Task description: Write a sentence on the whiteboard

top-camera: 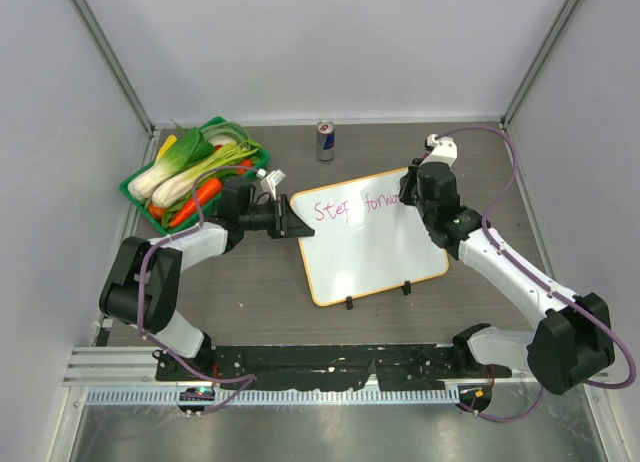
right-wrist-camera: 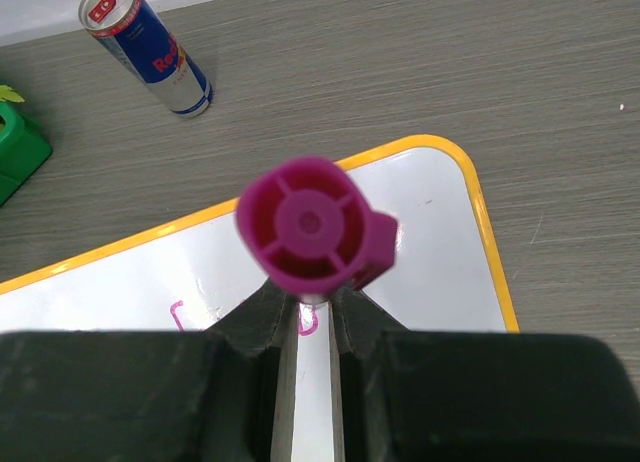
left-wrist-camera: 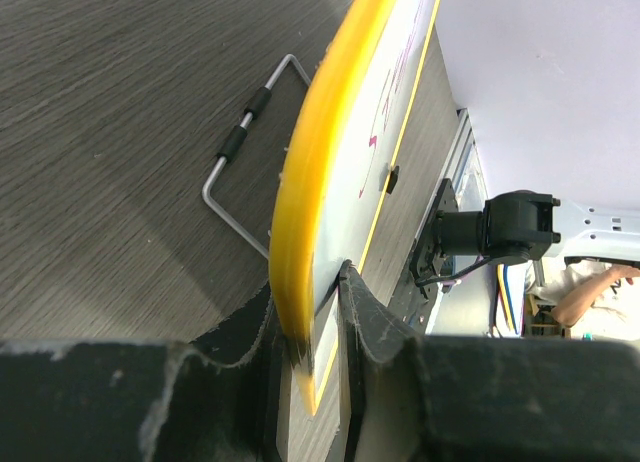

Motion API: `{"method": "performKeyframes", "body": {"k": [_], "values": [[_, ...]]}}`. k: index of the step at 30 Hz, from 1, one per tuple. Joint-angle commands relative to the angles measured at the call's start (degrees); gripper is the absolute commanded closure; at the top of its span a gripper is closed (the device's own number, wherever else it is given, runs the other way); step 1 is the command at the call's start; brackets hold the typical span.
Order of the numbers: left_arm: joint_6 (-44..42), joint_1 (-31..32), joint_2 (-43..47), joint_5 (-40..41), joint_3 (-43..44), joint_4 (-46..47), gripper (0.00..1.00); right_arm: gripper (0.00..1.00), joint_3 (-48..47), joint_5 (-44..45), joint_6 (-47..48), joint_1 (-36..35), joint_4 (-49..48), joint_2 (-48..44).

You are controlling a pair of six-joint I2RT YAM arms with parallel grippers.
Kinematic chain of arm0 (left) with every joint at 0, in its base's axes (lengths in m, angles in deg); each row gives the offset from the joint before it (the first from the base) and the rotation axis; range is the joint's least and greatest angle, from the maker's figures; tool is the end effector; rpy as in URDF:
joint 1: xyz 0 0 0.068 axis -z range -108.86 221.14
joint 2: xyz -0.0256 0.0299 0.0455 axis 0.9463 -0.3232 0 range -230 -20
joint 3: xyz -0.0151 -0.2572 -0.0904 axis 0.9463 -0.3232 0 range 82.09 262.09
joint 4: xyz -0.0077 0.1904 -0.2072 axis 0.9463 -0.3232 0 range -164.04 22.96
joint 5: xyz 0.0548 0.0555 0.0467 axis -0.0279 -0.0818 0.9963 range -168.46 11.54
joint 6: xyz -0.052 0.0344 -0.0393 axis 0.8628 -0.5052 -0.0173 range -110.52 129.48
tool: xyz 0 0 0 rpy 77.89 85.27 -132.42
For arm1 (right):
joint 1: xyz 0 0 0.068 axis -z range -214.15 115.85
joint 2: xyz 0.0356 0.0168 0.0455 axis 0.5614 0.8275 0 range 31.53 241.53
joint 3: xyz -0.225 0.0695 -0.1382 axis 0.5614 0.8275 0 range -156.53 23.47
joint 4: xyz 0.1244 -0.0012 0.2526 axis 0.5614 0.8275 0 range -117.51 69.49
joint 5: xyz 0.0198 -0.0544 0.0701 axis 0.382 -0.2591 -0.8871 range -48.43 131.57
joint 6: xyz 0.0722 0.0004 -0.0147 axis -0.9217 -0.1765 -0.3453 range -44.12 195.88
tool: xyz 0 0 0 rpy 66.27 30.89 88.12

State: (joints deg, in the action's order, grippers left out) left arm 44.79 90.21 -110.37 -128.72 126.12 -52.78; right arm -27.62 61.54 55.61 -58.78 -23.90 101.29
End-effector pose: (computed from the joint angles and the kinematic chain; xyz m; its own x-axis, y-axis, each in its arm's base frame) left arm 0.3106 -0.1575 0.1663 -0.8862 -0.0846 -0.4556 0.3829 0.4197 -0.8229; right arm 0.3016 0.1152 0.2830 -0.3595 0.1935 -0.9129 0.0215 0.9797 0.1991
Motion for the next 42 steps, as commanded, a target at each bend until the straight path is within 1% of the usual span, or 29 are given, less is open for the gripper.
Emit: {"method": "performKeyframes", "body": {"k": [1,13,25,42], "values": [[-6.9,2.6,-1.2,6.1,-1.4,-6.0,1.0,0.99,1.3,0.2,0.7,0.5,1.5,-1.3],[-6.8,2.6,-1.7,6.0,-1.3,-5.9,1.0,0.99,3.0,0.9,0.1,0.4,2.3,-3.0],[-6.8,2.6,-1.3,6.2,-1.5,-6.0,1.0,0.99,-1.5,1.8,0.5,0.5,0.8,-3.0],[-7.0,2.7,-0.9,6.3,-1.5,-6.2,1.0,0.99,-2.9,3.2,0.4,1.2,-0.9,-1.5]]}}
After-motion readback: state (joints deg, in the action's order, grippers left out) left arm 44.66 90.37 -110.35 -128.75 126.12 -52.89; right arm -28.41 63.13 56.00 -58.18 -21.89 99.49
